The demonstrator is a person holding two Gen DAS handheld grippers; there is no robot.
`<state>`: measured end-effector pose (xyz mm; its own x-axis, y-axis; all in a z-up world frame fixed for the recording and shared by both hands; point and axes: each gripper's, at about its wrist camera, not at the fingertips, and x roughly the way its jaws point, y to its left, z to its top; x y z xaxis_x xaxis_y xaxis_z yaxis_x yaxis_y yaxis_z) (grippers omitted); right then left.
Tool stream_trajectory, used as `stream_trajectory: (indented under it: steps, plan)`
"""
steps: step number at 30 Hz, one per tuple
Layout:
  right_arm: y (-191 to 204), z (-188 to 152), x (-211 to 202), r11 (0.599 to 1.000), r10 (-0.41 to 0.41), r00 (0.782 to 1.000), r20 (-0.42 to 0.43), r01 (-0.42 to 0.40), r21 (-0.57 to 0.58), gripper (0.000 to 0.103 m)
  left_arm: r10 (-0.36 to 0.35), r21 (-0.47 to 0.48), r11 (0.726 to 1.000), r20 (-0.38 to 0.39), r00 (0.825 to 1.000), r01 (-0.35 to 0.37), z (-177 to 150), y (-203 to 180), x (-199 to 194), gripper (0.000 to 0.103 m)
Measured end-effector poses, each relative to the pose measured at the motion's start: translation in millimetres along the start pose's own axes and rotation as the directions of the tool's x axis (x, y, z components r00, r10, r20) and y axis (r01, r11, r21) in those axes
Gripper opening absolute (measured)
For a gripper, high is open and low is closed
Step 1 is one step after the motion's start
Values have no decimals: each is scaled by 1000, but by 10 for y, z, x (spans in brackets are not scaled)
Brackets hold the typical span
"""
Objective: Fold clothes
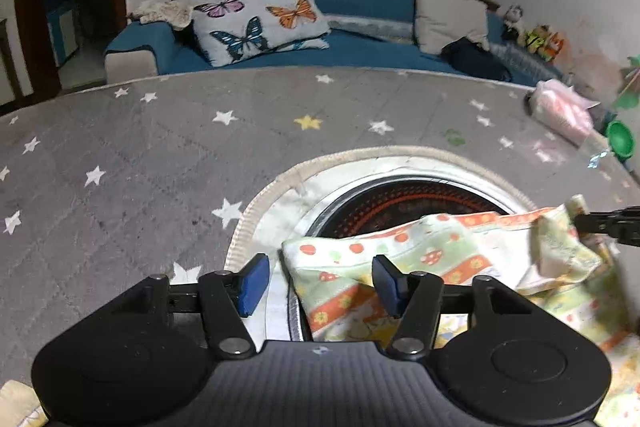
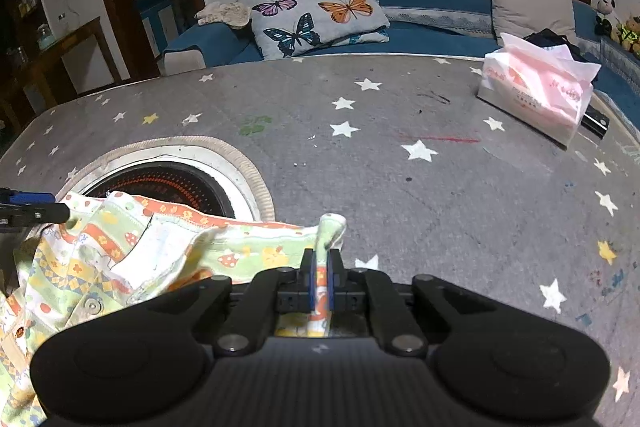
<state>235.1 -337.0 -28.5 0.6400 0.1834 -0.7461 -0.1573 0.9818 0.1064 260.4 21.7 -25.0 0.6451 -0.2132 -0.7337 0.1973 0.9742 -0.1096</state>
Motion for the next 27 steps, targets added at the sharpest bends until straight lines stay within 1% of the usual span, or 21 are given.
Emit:
stream_trajectory:
  steps: [1, 2, 3, 4, 7, 9, 12, 14, 16, 18, 19, 21, 22, 23, 24, 25, 27]
  plan:
    - [3, -1, 2, 1000, 0, 1000, 0, 0, -3, 5, 8, 1, 1000, -5, 1000, -8, -11, 0, 31, 34]
    - [5, -1, 4, 1000, -1, 1000, 0, 1, -5, 5, 24, 12, 1000, 5, 1000, -24, -22, -13, 40, 29]
    - [8, -2, 7, 1000, -1, 1000, 0, 1, -8, 5, 42, 25, 999, 20, 999, -42, -34, -29, 44, 19]
    - [11, -2, 7, 1000, -2, 1000, 1, 2, -11, 5, 59, 44, 997, 33, 998, -60, -44, -45, 41, 4]
    - [39, 11, -34, 1000, -6, 1000, 20, 6, -17, 3, 75, 29, 997, 77, 994, -78, -50, -4, -48, 3]
    - [69, 51, -84, 1000, -2, 999, 49, 3, -25, 3, 109, 11, 994, 131, 985, -112, -6, 56, -160, 3]
    - [129, 182, -103, 1000, 6, 996, 93, -4, -26, 2, 142, -30, 990, 178, 974, -139, 133, 182, -290, 3]
    - [174, 295, -66, 1000, 6, 993, 116, -4, -23, 2, 165, -33, 986, 202, 965, -161, 233, 243, -323, 3]
    - [215, 407, 55, 1000, 1, 993, 117, 0, -12, 2, 192, -22, 981, 214, 958, -191, 323, 288, -283, 3]
    - [252, 487, 193, 1000, -6, 995, 101, 6, -5, 3, 210, -5, 977, 191, 959, -213, 382, 328, -174, 3]
    - [270, 516, 259, 1000, -10, 996, 91, 11, -4, 4, 219, 4, 975, 178, 959, -223, 410, 348, -118, 6]
    - [309, 553, 335, 1000, -26, 997, 79, 27, -8, 11, 241, 7, 970, 152, 959, -245, 417, 392, -44, 7]
    - [322, 554, 328, 999, -28, 996, 79, 29, -14, 11, 244, 2, 969, 147, 959, -247, 408, 421, -32, 7]
    - [345, 543, 297, 999, -28, 997, 77, 30, -30, 13, 239, 2, 970, 145, 960, -242, 381, 429, -48, 9]
    - [371, 530, 265, 998, -27, 997, 73, 30, -49, 15, 234, 3, 972, 144, 962, -237, 351, 431, -70, 19]
    - [409, 503, 230, 997, -21, 998, 62, 26, -74, 16, 228, 4, 973, 142, 963, -231, 321, 433, -92, 34]
    - [497, 432, 170, 992, -1, 999, 35, 6, -126, 16, 217, 5, 976, 139, 966, -219, 262, 438, -136, 53]
